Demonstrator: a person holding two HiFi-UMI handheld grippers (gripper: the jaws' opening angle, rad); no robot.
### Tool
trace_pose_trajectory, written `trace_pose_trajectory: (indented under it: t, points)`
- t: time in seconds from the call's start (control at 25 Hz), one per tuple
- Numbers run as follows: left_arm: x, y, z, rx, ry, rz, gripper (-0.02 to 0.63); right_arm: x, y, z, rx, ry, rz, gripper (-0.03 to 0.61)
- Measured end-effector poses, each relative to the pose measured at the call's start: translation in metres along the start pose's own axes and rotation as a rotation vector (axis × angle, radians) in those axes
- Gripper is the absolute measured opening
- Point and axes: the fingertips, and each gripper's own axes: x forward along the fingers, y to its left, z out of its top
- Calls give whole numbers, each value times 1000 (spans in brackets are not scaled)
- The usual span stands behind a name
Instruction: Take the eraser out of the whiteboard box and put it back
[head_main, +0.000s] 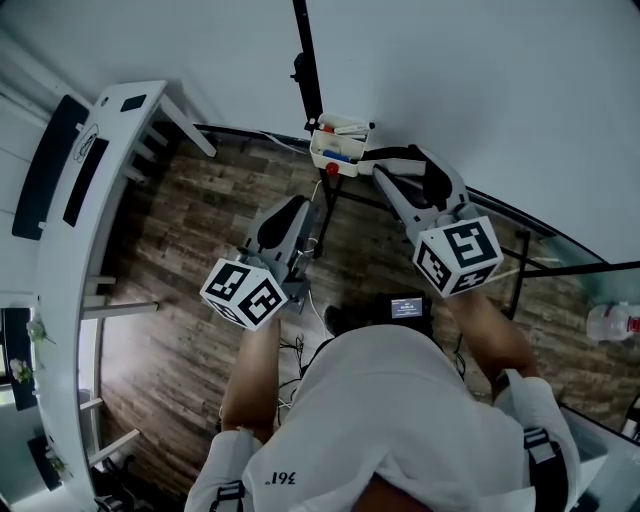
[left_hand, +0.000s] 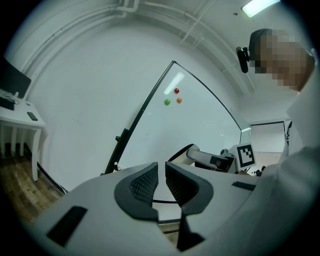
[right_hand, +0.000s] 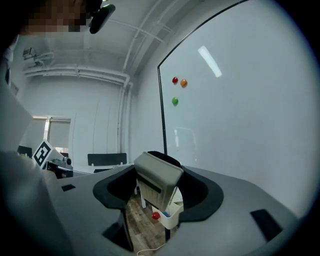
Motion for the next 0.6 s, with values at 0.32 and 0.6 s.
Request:
trace_pose_trajectory:
  t: [0.32, 0.6]
  points:
    - [-18, -8, -17, -45, 3, 27, 35, -20, 8, -14, 56, 23, 34, 278]
    - [-29, -13, -27, -68, 16, 51, 35, -34, 2, -24, 94, 38, 26, 278]
